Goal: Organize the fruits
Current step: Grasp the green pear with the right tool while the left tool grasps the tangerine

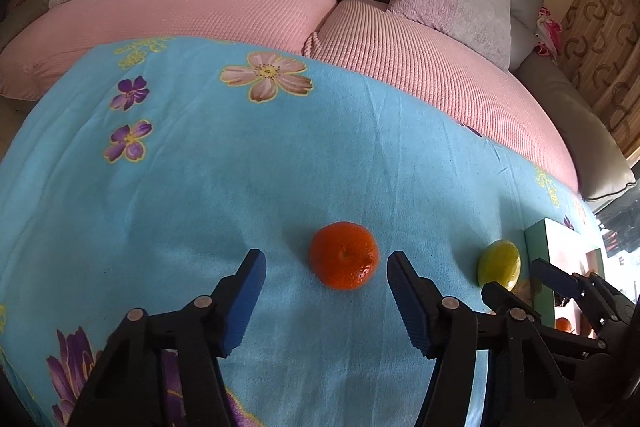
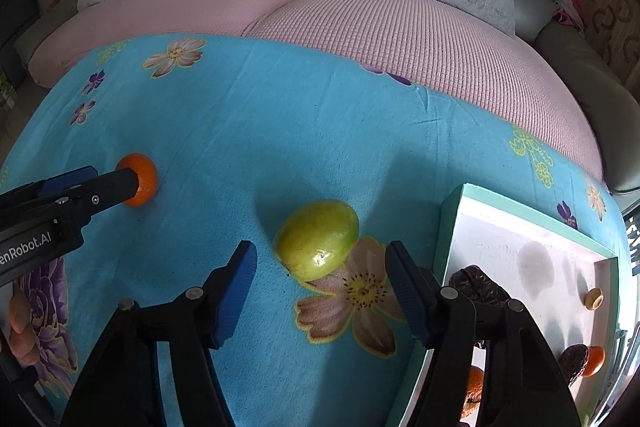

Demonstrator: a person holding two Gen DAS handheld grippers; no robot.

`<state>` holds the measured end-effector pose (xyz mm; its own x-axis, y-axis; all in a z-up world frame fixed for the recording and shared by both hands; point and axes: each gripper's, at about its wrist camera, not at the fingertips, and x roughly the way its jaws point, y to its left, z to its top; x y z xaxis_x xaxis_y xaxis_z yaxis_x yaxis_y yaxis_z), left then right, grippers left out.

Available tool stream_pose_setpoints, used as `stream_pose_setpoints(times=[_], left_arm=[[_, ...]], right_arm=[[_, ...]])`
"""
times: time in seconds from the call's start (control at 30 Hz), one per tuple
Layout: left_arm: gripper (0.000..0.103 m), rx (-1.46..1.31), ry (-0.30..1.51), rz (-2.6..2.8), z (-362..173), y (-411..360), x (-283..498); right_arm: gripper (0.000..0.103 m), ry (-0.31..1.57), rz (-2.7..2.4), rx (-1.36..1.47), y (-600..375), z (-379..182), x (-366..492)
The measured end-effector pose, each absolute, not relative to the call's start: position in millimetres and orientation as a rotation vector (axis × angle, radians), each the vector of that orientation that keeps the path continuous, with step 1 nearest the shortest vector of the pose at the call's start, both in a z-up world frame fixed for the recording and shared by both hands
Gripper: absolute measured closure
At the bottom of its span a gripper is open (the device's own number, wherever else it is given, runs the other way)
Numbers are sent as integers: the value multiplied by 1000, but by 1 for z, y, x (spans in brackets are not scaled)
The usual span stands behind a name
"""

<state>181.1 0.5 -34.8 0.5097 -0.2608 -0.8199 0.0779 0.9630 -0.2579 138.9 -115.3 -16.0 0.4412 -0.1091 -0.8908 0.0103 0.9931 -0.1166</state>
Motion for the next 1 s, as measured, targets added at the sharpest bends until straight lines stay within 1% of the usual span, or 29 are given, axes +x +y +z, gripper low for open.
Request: stream_pose_setpoints(times=[0.07,0.17,0.2,0.23,0.37,0.43,0.47,0.6,1.0], left_arm=[[38,-194,1013,-208,-34,0,183],[39,-190,1014,-210,-35,-2,184],[44,-186,1016,-210,-35,-2,185],[50,-182,1019,-209,-36,-2,185],[54,-183,1025,-225,-38,-5,185],[61,-183,1025,-236,-38,-7,184],[62,-182,1024,-236,-38,-8,183],[65,-166,1025,-241,-38,-12,182],[66,-172,1044,-220,-32,-6,179]], right_arm=[[35,1110,-72,-98,-116,-18,140],[41,1111,-68,-98,-117,-20,142],[42,1111,-66,-97,-117,-21,142],[42,1110,-63,-94,-117,-21,143],[46,1100,-49,-78,-118,-20,144],[50,1098,-48,-83,-117,-21,144],[54,1099,-47,-79,-118,-21,144],[54,1096,-43,-54,-120,-21,145],[56,1057,-58,-39,-120,-8,130]])
